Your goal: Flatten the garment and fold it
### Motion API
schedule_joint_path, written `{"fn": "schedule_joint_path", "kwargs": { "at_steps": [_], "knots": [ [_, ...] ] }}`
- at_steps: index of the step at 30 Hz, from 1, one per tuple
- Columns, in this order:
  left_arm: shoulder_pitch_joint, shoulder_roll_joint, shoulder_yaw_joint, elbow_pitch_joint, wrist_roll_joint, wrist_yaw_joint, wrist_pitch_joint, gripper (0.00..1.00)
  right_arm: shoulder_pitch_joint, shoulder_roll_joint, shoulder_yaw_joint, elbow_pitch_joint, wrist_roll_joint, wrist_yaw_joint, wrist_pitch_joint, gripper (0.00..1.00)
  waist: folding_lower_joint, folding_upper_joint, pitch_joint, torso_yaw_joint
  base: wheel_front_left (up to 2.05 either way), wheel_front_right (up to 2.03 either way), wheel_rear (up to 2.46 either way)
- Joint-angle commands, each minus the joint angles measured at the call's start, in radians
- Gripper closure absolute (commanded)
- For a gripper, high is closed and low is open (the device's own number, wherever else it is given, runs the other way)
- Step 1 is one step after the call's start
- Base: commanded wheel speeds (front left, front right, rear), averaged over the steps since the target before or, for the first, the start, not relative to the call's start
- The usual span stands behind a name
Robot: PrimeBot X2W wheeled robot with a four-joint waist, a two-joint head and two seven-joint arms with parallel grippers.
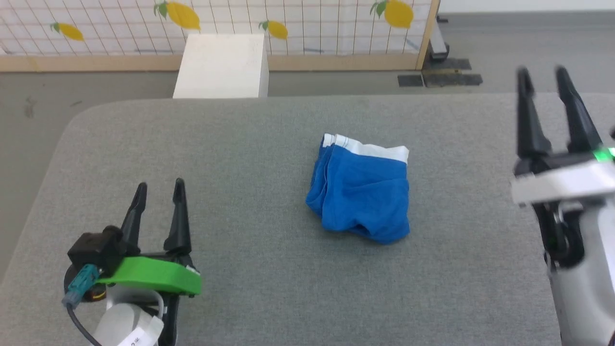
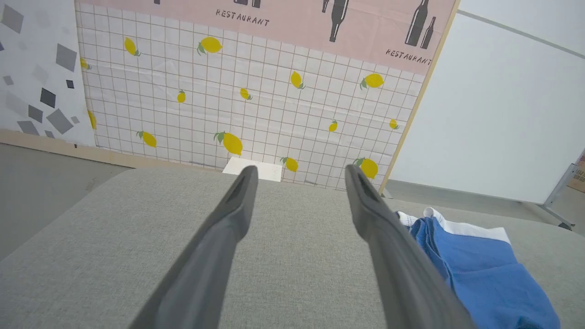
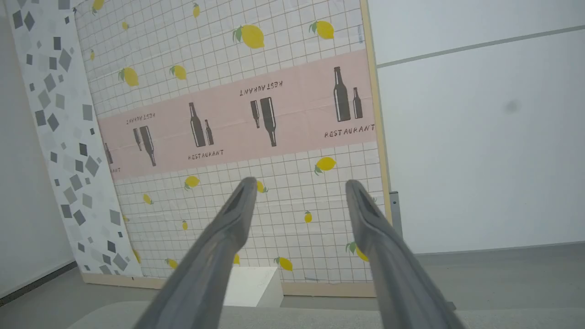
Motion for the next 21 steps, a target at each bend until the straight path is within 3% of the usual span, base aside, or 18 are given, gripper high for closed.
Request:
{"fn": "schedule_joint_path", "kwargs": {
  "at_steps": [1, 11, 21],
  "knots": [
    [0.018, 0.013, 0.005, 0.002, 0.003, 0.01, 0.002, 0.0, 0.042, 0.016, -0.023, -0.012, -0.02, 0.004, -0.012, 0.0, 0.0, -0.0001, -0.017, 0.001, 0.0, 0.0, 0.0],
    [0.047, 0.054, 0.013, -0.006, 0.065, 0.079, 0.023, 0.0, 0.251, 0.079, -0.111, -0.07, -0.123, 0.004, -0.024, 0.0, 0.0, -0.0001, -0.048, 0.008, 0.0, 0.0, 0.0],
    [0.078, 0.073, -0.013, 0.013, 0.093, 0.091, 0.039, 0.0, 0.387, 0.108, -0.101, -0.05, -0.153, 0.004, 0.015, 0.0, 0.0, -0.0001, -0.067, 0.012, 0.0, 0.0, 0.0]
  ]
}}
